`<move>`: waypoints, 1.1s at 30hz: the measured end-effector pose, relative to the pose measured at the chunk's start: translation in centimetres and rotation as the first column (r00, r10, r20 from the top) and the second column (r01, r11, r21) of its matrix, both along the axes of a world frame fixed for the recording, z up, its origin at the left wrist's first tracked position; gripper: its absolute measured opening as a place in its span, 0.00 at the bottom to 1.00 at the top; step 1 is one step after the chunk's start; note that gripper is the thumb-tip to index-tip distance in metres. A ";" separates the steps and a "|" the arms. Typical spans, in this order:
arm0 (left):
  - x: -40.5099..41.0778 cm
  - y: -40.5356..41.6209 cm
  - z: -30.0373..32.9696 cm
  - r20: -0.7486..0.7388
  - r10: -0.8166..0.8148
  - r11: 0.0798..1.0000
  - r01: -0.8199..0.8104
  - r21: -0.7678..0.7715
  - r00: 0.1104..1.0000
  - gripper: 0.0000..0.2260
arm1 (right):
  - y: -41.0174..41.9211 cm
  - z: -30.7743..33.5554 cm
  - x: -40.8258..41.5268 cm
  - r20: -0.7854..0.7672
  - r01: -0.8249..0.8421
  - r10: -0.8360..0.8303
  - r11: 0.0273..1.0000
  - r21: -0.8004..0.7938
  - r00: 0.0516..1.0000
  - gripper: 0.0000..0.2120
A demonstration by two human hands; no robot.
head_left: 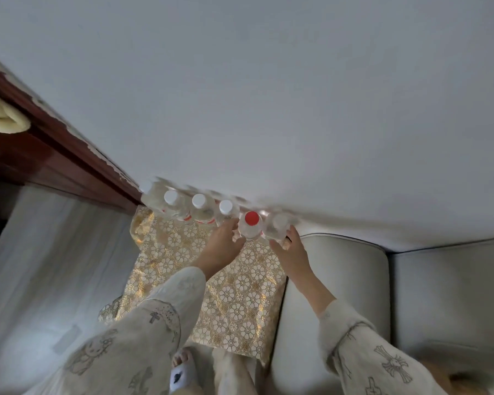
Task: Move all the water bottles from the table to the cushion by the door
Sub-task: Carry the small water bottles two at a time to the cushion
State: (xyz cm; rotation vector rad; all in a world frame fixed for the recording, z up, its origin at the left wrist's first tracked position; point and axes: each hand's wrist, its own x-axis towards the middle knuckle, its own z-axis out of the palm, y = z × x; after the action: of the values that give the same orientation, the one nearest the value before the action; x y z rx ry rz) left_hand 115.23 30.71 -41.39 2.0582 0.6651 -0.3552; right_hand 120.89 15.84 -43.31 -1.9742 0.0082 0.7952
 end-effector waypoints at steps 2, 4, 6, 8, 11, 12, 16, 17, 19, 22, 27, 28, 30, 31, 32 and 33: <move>-2.6 0.5 1.0 -0.051 -0.010 0.998 0.006 -0.068 0.999 0.20 | 0.3 1.0 -2.0 -0.060 0.009 -0.010 1.000 -0.003 0.998 0.24; -6.0 1.3 1.7 -0.112 -0.027 0.988 0.010 -0.151 0.993 0.18 | 1.2 2.0 -4.3 -0.106 -0.019 0.021 1.000 0.015 0.994 0.22; -10.4 2.4 2.1 -0.168 0.042 0.969 -0.081 -0.232 0.985 0.16 | 2.5 3.0 -7.0 -0.138 -0.102 0.105 0.994 0.029 0.985 0.20; -15.2 3.5 2.2 -0.209 0.206 0.928 -0.258 -0.267 0.956 0.15 | 4.0 4.0 -10.1 -0.160 -0.238 0.243 0.970 0.050 0.957 0.17; -22.9 4.8 2.8 -0.246 0.507 0.788 -0.560 -0.256 0.826 0.11 | 6.8 6.0 -15.3 -0.164 -0.419 0.430 0.903 0.099 0.888 0.14; -25.6 5.1 3.2 -0.240 0.580 0.736 -0.627 -0.255 0.778 0.11 | 7.7 6.7 -17.3 -0.165 -0.453 0.466 0.884 0.113 0.869 0.13; -37.5 5.1 5.9 -0.138 0.770 0.575 -0.772 -0.271 0.623 0.10 | 10.9 9.4 -26.8 -0.170 -0.559 0.582 0.812 0.168 0.795 0.12; -40.6 4.8 6.7 -0.106 0.806 0.540 -0.798 -0.267 0.582 0.10 | 11.6 10.0 -29.4 -0.168 -0.597 0.621 0.783 0.176 0.765 0.11; -47.0 3.9 8.1 -0.054 0.873 0.454 -0.848 -0.274 0.485 0.10 | 12.8 11.3 -34.9 -0.162 -0.661 0.688 0.725 0.195 0.707 0.09; -56.6 1.8 9.5 -0.013 0.954 0.282 -0.913 -0.296 0.299 0.10 | 14.6 12.7 -43.5 -0.154 -0.740 0.772 0.635 0.221 0.616 0.09; -70.7 -3.7 10.4 -0.020 0.987 -0.156 -0.918 -0.365 -0.159 0.10 | 16.8 13.9 -58.0 -0.152 -0.876 0.917 0.397 0.273 0.369 0.07; -72.9 -4.9 10.5 -0.028 0.966 -0.247 -0.891 -0.380 -0.256 0.10 | 17.0 14.1 -60.8 -0.154 -0.902 0.942 0.331 0.277 0.298 0.06; -77.0 -7.2 10.8 -0.041 0.908 -0.396 -0.821 -0.412 -0.418 0.10 | 17.4 14.6 -66.3 -0.158 -0.940 0.976 0.193 0.281 0.153 0.06; -78.9 -8.2 11.0 -0.041 0.872 -0.456 -0.781 -0.427 -0.488 0.10 | 17.7 14.9 -69.0 -0.156 -0.952 0.985 0.119 0.281 0.077 0.06; -80.7 -9.0 11.3 -0.035 0.834 -0.508 -0.741 -0.439 -0.551 0.10 | 17.9 15.1 -71.5 -0.150 -0.959 0.989 0.046 0.280 0.003 0.06; -82.6 -9.6 11.7 -0.021 0.795 -0.550 -0.705 -0.448 -0.607 0.10 | 18.2 15.3 -74.0 -0.137 -0.961 0.988 -0.029 0.276 -0.069 0.06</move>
State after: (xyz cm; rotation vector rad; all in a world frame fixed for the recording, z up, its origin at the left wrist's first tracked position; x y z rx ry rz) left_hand 32.68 21.08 -29.72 0.2478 1.8065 1.1662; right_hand 46.84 34.00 -27.97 -1.4015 -1.5112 2.0030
